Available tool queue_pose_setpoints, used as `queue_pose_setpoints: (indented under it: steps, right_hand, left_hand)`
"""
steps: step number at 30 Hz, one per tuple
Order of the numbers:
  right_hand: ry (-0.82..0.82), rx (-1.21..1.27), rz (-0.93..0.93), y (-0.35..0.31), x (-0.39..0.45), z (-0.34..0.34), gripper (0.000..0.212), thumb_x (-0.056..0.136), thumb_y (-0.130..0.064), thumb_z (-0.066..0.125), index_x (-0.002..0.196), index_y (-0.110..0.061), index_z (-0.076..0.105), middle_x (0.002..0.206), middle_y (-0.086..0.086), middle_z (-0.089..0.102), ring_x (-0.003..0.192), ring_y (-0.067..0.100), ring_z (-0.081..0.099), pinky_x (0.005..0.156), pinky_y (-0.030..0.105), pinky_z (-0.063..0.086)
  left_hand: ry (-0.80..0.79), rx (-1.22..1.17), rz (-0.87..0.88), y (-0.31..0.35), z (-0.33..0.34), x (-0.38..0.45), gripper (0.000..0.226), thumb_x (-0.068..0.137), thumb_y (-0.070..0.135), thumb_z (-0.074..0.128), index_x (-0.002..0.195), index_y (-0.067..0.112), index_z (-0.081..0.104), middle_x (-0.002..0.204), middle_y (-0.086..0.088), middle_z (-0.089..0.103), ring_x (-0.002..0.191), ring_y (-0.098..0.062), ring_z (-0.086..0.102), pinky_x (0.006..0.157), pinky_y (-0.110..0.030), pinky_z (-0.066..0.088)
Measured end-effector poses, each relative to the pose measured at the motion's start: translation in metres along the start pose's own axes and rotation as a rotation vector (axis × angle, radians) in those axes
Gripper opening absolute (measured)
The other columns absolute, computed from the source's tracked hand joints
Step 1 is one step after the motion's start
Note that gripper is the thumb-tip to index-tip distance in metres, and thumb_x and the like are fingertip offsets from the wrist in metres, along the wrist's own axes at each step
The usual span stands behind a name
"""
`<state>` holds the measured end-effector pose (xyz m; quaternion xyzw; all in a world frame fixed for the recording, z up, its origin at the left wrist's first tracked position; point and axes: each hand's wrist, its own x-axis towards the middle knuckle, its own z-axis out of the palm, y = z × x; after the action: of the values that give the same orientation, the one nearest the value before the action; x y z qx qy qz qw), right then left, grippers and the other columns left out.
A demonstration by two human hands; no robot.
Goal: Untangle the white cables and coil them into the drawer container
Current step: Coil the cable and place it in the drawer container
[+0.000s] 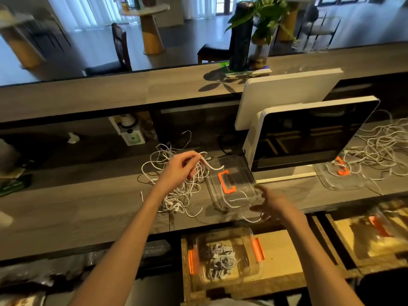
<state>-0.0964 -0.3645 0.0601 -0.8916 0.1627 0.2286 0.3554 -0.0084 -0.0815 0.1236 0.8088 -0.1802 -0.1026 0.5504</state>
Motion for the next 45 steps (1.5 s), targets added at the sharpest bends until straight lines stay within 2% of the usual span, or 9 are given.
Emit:
queue_pose_setpoints:
  steps: [5,8,13,18,23,29,36,40,45]
  right_hand:
    - [0.187,0.109,-0.321,-0.059,-0.021,-0.022,0.058,0.090,-0.025,0.077,0.143,-0.028,0.054,0.125,-0.012,0.061,0.074,0.006,0.070,0.055,0.016,0.056]
    - [0.210,0.264,-0.530,-0.081,-0.025,-0.019,0.039,0.089,-0.031,0.077,0.126,-0.023,0.068,0.112,-0.006,0.071,0.073,0.014,0.074,0.068,0.031,0.064]
    - [0.223,0.257,-0.509,-0.082,-0.019,-0.009,0.014,0.099,-0.023,0.067,0.101,-0.012,0.076,0.082,-0.001,0.075,0.072,0.013,0.074,0.072,0.033,0.064]
    - [0.525,0.251,-0.325,-0.052,-0.007,-0.019,0.012,0.105,-0.020,0.057,0.100,-0.019,0.069,0.084,-0.005,0.070,0.067,-0.002,0.065,0.057,0.010,0.050]
    - [0.553,0.311,-0.203,-0.018,0.006,-0.030,0.017,0.106,-0.018,0.053,0.108,-0.010,0.068,0.093,0.004,0.071,0.076,0.006,0.068,0.072,0.026,0.058]
    - [0.423,0.329,-0.276,-0.014,0.004,-0.017,0.011,0.104,-0.017,0.056,0.102,-0.016,0.066,0.092,0.003,0.072,0.078,0.012,0.072,0.063,0.019,0.056]
    - [0.235,0.219,-0.423,-0.028,-0.002,-0.002,0.009,0.102,-0.019,0.060,0.101,-0.019,0.069,0.087,-0.003,0.072,0.075,0.007,0.071,0.065,0.020,0.058]
    - [0.208,0.190,-0.453,-0.033,-0.005,-0.004,0.011,0.102,-0.024,0.060,0.105,-0.022,0.071,0.090,-0.008,0.072,0.080,0.000,0.068,0.070,0.015,0.054]
    - [0.306,0.280,-0.486,-0.044,-0.007,-0.006,0.012,0.102,-0.025,0.062,0.098,-0.022,0.072,0.089,-0.014,0.073,0.087,-0.010,0.066,0.075,0.005,0.047]
  left_hand:
    - [-0.039,0.066,0.043,0.014,0.021,0.012,0.028,0.105,0.029,0.053,0.090,0.011,0.069,0.053,-0.006,0.056,0.047,-0.012,0.050,0.056,-0.021,0.043]
    - [-0.089,0.075,0.053,0.015,0.030,0.012,0.030,0.104,0.028,0.054,0.087,0.008,0.069,0.056,-0.016,0.058,0.050,-0.015,0.053,0.060,-0.025,0.046]
    - [-0.115,0.116,0.030,0.005,0.029,0.010,0.028,0.102,0.030,0.060,0.085,0.010,0.072,0.051,0.002,0.054,0.048,-0.008,0.047,0.056,-0.019,0.041]
    - [-0.125,0.285,-0.081,-0.039,0.006,0.002,0.025,0.099,0.033,0.062,0.083,0.017,0.072,0.045,0.014,0.046,0.044,-0.003,0.036,0.050,-0.021,0.031]
    - [-0.076,0.292,-0.186,-0.081,-0.020,-0.009,0.029,0.102,0.032,0.056,0.082,0.018,0.070,0.045,0.007,0.049,0.044,-0.009,0.045,0.053,-0.031,0.041]
    - [-0.092,0.302,-0.283,-0.096,0.005,-0.011,0.021,0.092,0.029,0.071,0.108,0.022,0.062,0.107,0.002,0.066,0.094,-0.017,0.067,0.081,-0.033,0.060]
    - [0.144,0.398,0.112,-0.052,0.065,-0.005,0.067,0.088,0.038,0.074,0.147,0.028,0.043,0.148,0.010,0.037,0.133,-0.003,0.038,0.110,-0.018,0.032]
    - [0.209,0.484,0.191,-0.049,0.071,0.001,0.016,0.100,0.028,0.056,0.108,0.023,0.069,0.119,0.008,0.063,0.116,-0.009,0.057,0.105,-0.035,0.047]
    - [0.198,-0.048,-0.026,-0.036,0.072,0.005,0.030,0.110,0.030,0.036,0.104,0.022,0.065,0.064,-0.004,0.064,0.075,-0.014,0.070,0.079,-0.033,0.053]
